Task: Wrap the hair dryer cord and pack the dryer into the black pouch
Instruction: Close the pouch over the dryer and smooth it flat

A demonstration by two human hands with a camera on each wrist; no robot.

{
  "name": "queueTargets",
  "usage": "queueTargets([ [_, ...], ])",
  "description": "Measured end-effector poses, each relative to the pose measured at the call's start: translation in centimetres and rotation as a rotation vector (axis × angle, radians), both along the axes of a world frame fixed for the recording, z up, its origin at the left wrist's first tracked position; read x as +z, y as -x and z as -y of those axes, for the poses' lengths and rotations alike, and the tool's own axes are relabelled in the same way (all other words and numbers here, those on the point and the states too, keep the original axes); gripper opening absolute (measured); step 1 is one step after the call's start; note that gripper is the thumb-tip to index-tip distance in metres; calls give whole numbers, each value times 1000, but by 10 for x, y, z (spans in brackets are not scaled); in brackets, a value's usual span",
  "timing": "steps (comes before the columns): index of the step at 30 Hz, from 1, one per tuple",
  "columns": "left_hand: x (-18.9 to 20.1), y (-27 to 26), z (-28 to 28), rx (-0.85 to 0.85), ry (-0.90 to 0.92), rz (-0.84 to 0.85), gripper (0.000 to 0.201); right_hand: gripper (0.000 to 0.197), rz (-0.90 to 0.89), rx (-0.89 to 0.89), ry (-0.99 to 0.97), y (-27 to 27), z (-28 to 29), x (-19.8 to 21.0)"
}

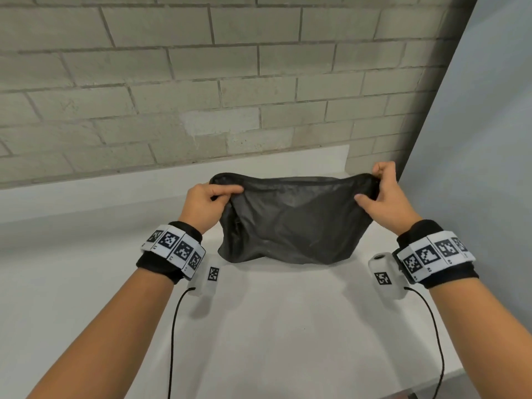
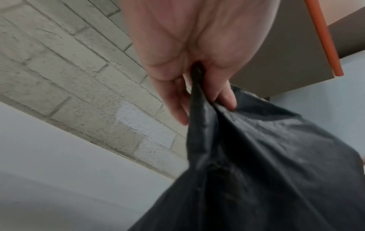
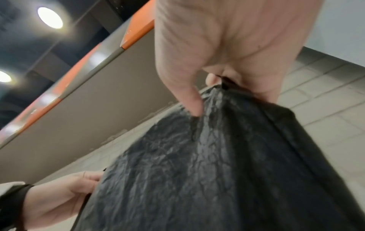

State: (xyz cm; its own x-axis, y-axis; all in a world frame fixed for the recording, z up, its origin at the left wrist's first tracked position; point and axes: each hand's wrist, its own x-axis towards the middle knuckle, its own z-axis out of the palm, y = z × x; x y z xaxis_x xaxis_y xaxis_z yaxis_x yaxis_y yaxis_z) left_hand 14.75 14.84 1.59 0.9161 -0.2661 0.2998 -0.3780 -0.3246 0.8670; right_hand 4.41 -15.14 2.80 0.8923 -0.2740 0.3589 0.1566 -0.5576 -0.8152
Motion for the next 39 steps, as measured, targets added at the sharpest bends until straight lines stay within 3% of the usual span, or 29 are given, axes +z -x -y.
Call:
queueTargets([
  [3,-9,2,2,-156,-27,-33,69,31,84,1,248,-3,-1,4],
  [5,-20,1,8,-155,-111,-6,83,37,76,10,335,-7,-3,3],
  [10,-28,-2,12,95,-31,86,42,30,-102,-57,580,-15,6,1],
  [13,-20,0,6,170,-4,74,30,28,-65,-108,638,-13,18,5],
  [20,2,10,-3,165,-108,0,36,26,108,-126,598,-13,23,20],
  [24,5,-3,-12,165,-192,-148,39,28,134,-40,576,-29,20,26],
  [34,-1,-46,-26,220,-387,-256,41,31,-97,120,578,-112,12,3],
  [39,-6,-80,-22,147,-571,-169,45,30,-168,157,610,-154,14,-6],
])
